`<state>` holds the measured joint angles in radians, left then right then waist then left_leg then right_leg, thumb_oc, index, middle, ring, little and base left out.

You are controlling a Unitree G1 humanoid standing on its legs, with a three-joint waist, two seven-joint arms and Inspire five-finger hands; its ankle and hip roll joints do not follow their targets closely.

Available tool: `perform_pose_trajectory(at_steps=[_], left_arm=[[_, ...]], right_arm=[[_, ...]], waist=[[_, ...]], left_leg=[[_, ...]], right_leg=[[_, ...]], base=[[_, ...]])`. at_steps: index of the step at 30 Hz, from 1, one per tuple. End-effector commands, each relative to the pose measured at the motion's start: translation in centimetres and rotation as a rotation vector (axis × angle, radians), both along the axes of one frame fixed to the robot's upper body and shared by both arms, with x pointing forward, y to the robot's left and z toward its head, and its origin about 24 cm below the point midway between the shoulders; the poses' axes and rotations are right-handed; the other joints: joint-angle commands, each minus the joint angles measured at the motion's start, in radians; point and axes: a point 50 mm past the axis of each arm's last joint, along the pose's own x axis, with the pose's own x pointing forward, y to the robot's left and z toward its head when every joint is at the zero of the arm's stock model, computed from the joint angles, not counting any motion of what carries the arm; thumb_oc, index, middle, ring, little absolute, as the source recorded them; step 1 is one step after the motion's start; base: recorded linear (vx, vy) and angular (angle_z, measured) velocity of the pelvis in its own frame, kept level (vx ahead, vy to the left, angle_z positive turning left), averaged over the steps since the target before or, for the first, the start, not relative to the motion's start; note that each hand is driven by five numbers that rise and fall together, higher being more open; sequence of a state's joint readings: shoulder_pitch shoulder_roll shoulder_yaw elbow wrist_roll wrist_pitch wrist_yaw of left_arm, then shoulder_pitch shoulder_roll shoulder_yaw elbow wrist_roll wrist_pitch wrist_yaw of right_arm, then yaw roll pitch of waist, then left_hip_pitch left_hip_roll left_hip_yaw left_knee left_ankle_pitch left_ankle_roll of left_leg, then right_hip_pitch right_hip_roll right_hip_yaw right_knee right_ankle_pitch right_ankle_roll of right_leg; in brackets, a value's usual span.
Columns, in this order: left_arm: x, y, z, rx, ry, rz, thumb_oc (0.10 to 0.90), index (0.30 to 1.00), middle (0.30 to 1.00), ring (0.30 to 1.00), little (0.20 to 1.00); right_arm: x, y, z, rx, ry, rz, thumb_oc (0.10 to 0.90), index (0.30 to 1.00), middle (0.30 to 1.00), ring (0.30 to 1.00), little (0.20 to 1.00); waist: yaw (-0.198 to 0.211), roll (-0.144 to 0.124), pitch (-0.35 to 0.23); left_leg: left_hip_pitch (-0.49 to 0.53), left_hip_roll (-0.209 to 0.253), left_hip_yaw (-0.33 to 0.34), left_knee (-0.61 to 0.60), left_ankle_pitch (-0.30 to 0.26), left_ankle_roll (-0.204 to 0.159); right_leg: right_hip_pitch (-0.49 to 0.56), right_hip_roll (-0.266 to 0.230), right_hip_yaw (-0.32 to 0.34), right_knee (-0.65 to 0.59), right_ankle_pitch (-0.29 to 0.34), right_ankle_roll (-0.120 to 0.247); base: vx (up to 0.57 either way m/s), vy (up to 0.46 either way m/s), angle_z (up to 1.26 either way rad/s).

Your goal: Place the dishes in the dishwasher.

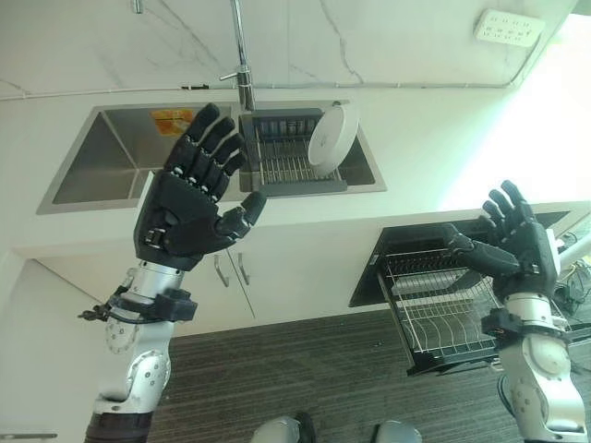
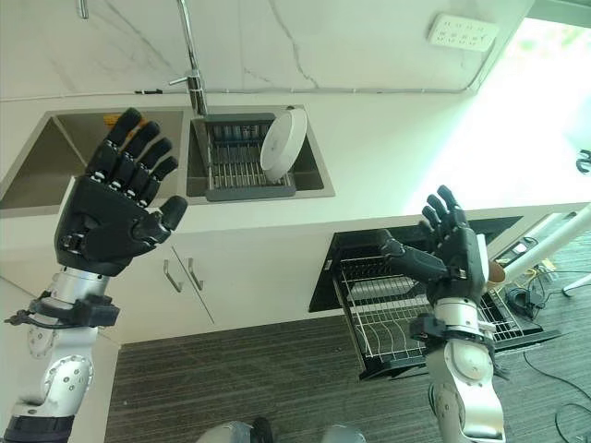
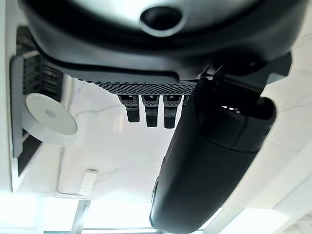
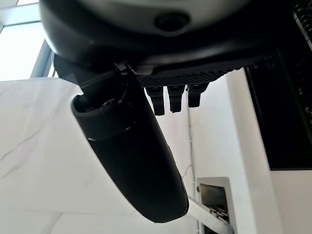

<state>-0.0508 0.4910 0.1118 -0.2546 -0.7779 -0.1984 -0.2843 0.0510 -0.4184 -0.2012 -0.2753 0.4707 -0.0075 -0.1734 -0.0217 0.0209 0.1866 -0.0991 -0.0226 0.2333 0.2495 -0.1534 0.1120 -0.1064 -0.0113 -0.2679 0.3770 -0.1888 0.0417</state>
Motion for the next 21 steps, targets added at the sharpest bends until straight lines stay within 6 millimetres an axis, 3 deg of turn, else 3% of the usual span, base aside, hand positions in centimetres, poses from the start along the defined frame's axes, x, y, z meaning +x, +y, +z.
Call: perform_pose_trajectory(at_steps=[1,6,12,14,17,19,21], left_arm=[[-1.9,-1.0,4.6,0.076,-0.28,-0.021,0.8,0.9,0.9,0.9,0.9],[-2.1,-1.1,4.2,0.069,-0.255,-0.002,0.8,0.9,0.9,0.9,0.9],[-1.8,-1.0,3.5,0.023,-0.206,0.041,0.8,0.9,0.9,0.9,0.9],[-2.0,-0.8,3.4,0.006,-0.202,0.045,0.8,0.9,0.9,0.9,0.9],[-2.1,-0.7,3.3,0.003,-0.206,0.03,0.8,0.9,0.9,0.9,0.9],[-2.2,-1.1,3.2,0.005,-0.212,0.007,0.8,0.9,0.9,0.9,0.9],[-2.3,-1.1,3.2,-0.008,-0.213,0.0,0.8,0.9,0.9,0.9,0.9]], right_arm=[[-0.6,-1.0,6.7,-0.125,-0.324,-0.024,0.8,0.9,0.9,0.9,0.9],[-0.7,-0.9,6.4,-0.117,-0.32,-0.008,0.8,0.9,0.9,0.9,0.9],[-0.3,-0.3,6.5,-0.11,-0.315,0.024,0.8,0.9,0.9,0.9,0.9],[-0.4,-0.2,6.5,-0.116,-0.314,0.034,0.8,0.9,0.9,0.9,0.9],[-0.5,-0.2,6.5,-0.112,-0.327,0.06,0.8,0.9,0.9,0.9,0.9],[-0.6,0.1,6.6,-0.12,-0.345,0.074,0.8,0.9,0.9,0.9,0.9],[-0.3,0.8,6.7,-0.134,-0.349,0.095,0.8,0.9,0.9,0.9,0.9]], waist=[[-0.014,-0.022,-0.045],[-0.01,-0.027,-0.064],[-0.007,-0.029,-0.073],[-0.003,-0.039,-0.069],[0.004,-0.071,-0.045],[0.005,-0.065,-0.032],[0.012,-0.037,-0.026]], left_leg=[[0.019,0.088,-0.065,0.051,-0.077,-0.117],[0.03,0.086,-0.057,0.051,-0.078,-0.13],[0.052,0.085,-0.04,0.051,-0.059,-0.153],[0.066,0.079,-0.024,0.051,-0.024,-0.162],[0.066,0.071,0.008,0.098,0.095,-0.183],[0.029,0.085,0.024,0.106,0.114,-0.192],[-0.016,0.11,0.032,0.051,0.089,-0.189]], right_leg=[[0.062,-0.057,-0.015,-0.077,0.094,0.071],[0.064,-0.044,0.014,-0.077,-0.013,0.031],[0.064,-0.04,0.04,-0.077,-0.033,0.013],[0.07,-0.051,0.048,-0.077,-0.034,0.006],[0.088,-0.082,0.06,-0.077,-0.034,-0.011],[0.096,-0.08,0.059,-0.077,-0.035,-0.009],[0.1,-0.065,0.062,-0.077,-0.049,0.006]], base=[[0.06,-0.099,0.12],[0.1,-0.18,0.1],[0.08,-0.154,-0.05],[0.07,-0.152,-0.1],[0.06,-0.139,-0.06],[0.05,-0.009,0.03],[0.08,0.137,0.1]])
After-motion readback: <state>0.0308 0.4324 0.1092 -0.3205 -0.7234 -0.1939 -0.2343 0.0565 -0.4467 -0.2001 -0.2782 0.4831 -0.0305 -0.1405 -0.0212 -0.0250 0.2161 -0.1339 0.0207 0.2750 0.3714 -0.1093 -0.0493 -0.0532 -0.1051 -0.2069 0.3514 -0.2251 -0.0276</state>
